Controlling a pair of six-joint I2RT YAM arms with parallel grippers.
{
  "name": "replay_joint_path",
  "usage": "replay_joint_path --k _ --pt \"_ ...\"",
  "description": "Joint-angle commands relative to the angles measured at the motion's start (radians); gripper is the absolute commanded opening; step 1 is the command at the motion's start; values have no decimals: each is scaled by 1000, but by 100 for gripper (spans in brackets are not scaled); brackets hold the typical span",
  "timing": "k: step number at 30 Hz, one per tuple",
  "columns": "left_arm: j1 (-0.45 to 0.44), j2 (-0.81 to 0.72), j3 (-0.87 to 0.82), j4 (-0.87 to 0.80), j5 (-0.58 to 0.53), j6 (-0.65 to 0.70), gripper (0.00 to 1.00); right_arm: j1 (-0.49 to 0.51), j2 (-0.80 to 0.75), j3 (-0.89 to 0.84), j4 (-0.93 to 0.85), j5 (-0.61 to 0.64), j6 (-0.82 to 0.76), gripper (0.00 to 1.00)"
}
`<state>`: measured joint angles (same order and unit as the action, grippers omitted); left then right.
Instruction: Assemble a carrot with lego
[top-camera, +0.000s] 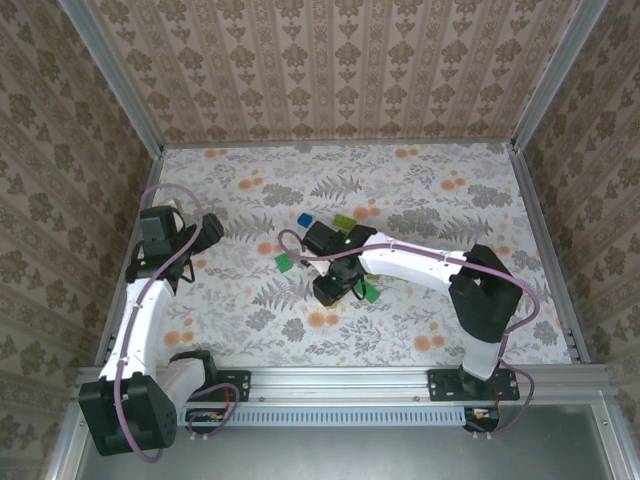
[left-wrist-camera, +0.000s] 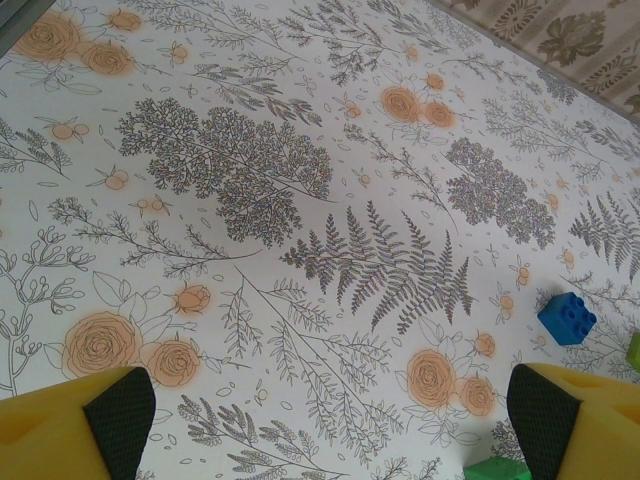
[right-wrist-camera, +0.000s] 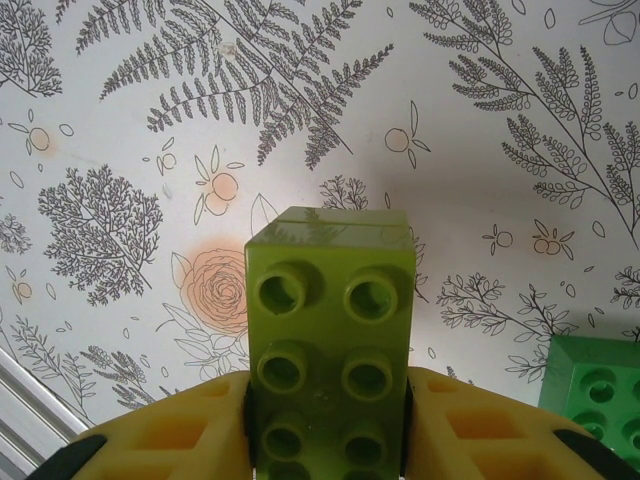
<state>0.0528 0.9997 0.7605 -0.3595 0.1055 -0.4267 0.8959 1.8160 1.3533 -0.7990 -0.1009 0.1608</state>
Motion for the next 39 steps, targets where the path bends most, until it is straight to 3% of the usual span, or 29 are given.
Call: replay_joint_path --k 1,10,21,29,39 --pt "-4 -5 -2 5 2 -5 94 8 122 -55 -69 71 12 36" --pt "-4 -5 -1 5 -1 -6 94 7 160 -77 -66 70 10 35" --pt "-5 -4 -1 5 0 -6 94 9 -14 15 -102 13 -96 35" --pt "-4 -4 0 3 -1 -4 94 19 25 116 -177 32 -170 36" --pt "-4 -4 -2 5 -1 -7 94 32 50 81 -118 5 -165 37"
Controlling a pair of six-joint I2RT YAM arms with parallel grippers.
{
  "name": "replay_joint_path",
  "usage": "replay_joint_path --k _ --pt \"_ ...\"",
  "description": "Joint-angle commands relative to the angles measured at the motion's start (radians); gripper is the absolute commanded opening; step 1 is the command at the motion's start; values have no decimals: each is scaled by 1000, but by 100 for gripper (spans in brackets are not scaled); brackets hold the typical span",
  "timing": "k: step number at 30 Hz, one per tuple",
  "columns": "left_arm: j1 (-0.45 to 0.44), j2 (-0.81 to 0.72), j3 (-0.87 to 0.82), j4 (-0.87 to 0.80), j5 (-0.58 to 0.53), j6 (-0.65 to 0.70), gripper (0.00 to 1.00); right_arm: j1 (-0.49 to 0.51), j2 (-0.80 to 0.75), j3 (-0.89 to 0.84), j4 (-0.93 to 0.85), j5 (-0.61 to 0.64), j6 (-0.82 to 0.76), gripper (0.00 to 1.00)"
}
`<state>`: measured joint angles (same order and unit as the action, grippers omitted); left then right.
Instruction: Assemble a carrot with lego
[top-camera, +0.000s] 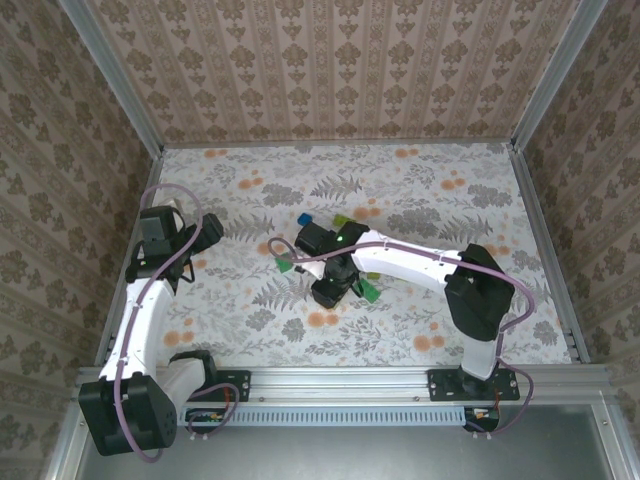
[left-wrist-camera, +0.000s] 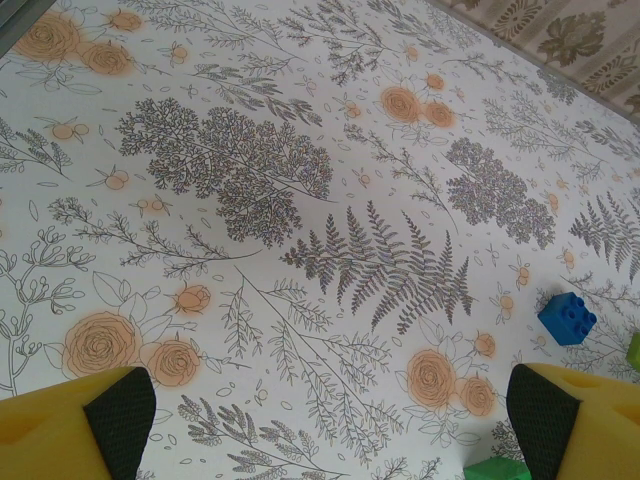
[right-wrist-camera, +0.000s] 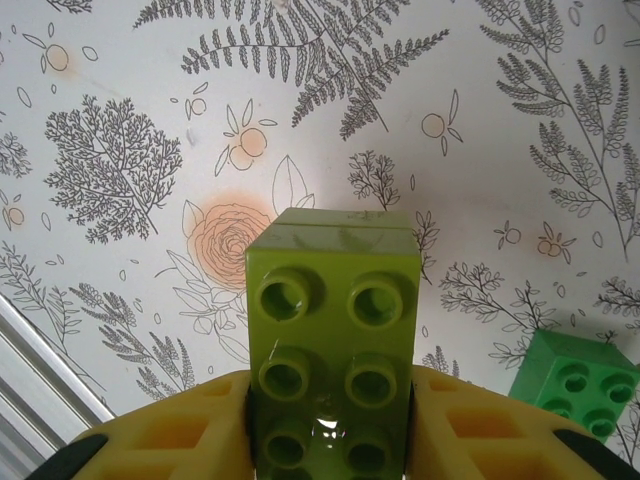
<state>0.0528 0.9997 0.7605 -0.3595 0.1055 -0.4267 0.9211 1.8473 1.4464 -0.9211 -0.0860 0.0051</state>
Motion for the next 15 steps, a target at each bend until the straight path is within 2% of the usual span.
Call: replay_joint_path --k 1,9,15 --pt "-4 -4 -3 5 0 -5 94 8 22 -16 9 -12 -8 37" --pt "-6 -4 -1 4 -3 -5 94 10 26 -59 56 -33 8 39" --pt "-5 -3 -2 6 -1 -6 94 10 4 -78 71 -37 16 49"
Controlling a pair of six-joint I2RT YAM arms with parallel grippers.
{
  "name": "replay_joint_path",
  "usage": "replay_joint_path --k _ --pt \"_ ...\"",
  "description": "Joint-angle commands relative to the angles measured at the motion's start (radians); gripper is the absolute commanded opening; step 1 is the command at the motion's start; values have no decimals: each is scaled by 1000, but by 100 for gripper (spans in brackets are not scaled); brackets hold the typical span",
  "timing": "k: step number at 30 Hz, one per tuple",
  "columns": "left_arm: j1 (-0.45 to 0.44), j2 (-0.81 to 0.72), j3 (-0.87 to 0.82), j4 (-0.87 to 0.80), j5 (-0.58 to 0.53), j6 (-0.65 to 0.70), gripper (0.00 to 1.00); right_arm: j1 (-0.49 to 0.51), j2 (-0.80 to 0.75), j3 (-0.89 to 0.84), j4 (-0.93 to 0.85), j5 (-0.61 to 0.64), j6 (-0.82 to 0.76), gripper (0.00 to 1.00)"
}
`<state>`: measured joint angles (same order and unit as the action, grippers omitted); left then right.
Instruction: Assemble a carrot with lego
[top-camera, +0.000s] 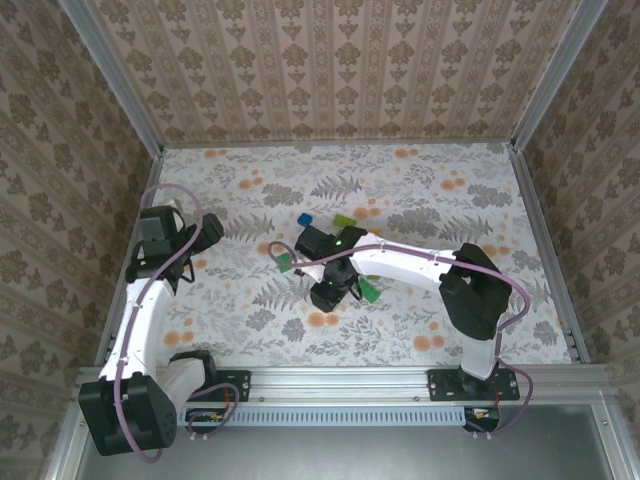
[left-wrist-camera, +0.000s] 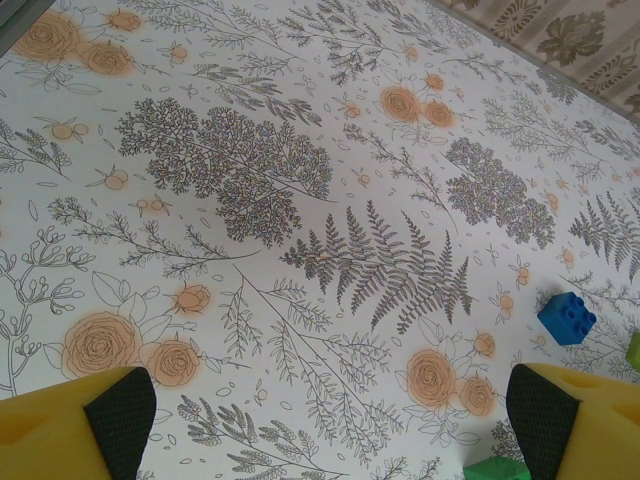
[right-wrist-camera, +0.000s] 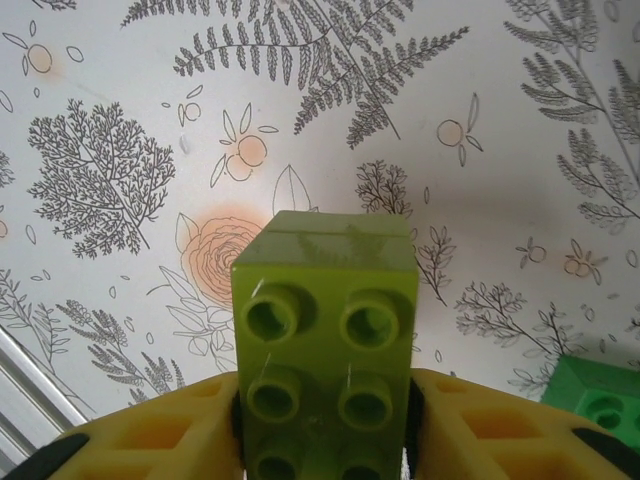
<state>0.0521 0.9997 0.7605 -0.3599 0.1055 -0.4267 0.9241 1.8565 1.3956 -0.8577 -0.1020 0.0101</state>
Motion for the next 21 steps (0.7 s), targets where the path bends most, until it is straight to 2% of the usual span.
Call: replay_joint_path --k 1,4,10,14,17,21 --pt "-5 -3 -2 4 -1 -5 94 7 -12 -28 8 -22 12 51" --pt "-5 -3 0 4 -1 -4 94 7 -43 -27 8 -30 8 56" --pt "-5 -4 1 3 1 -3 94 0 -124 1 -7 -36 5 72" --pt "-5 -6 0 1 2 -6 94 -21 -174 35 -36 9 13 77" --pt "-5 -6 1 2 5 -6 94 -64 -193 70 -56 77 46 79" --pt "-7 -7 1 3 6 -6 94 -196 -171 120 -71 156 163 79"
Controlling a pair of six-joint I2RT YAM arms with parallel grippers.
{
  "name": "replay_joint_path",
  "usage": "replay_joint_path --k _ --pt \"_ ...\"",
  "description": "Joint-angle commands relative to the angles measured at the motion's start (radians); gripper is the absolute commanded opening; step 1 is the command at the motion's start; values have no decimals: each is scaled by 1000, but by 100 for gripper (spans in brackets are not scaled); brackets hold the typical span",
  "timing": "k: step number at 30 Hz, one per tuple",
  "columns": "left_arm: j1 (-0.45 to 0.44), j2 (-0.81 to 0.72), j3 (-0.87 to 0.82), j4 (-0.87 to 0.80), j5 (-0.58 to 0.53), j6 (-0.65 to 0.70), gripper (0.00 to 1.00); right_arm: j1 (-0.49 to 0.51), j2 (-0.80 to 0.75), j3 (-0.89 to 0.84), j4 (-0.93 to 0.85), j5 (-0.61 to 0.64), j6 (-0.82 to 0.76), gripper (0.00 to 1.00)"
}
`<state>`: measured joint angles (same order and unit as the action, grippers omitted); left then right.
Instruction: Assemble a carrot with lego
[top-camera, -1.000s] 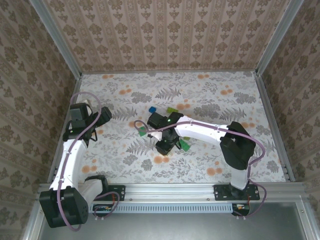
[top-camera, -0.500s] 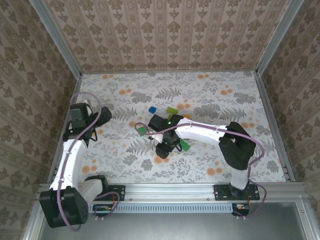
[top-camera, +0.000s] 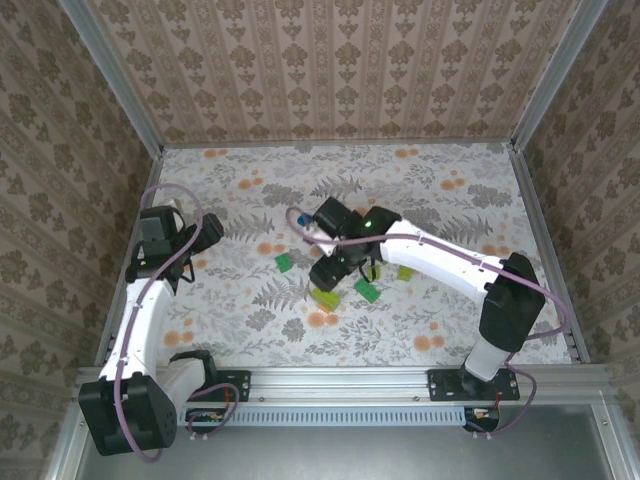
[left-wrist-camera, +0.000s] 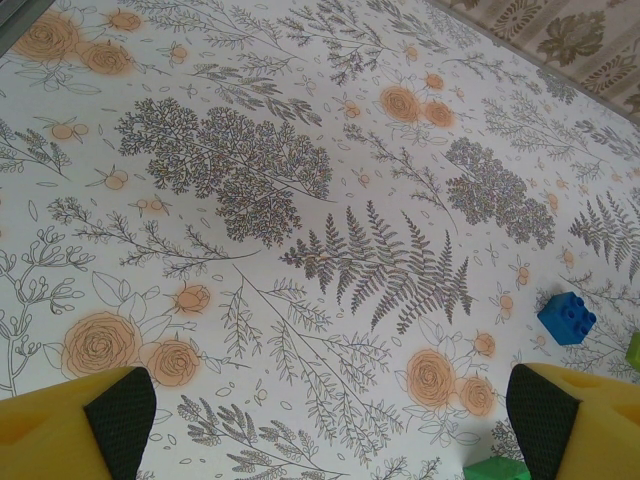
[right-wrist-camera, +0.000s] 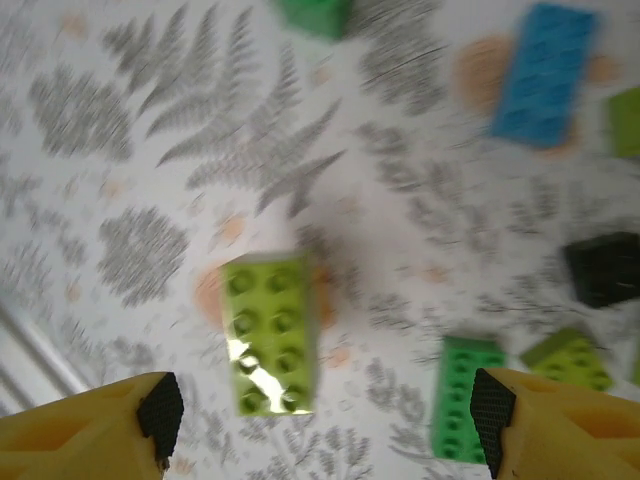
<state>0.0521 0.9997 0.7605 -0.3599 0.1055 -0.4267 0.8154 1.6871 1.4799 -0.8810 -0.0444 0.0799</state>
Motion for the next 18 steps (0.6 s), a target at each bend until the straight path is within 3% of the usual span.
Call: replay_joint_path --k 1,8,18 --pt "-7 -7 0 4 7 -7 94 -124 12 44 -44 115 115 78" --pt "-7 -9 2 3 7 -7 94 -289 157 96 26 133 179 77" --pt "-8 -18 2 0 2 -7 94 -374 343 146 108 84 221 73"
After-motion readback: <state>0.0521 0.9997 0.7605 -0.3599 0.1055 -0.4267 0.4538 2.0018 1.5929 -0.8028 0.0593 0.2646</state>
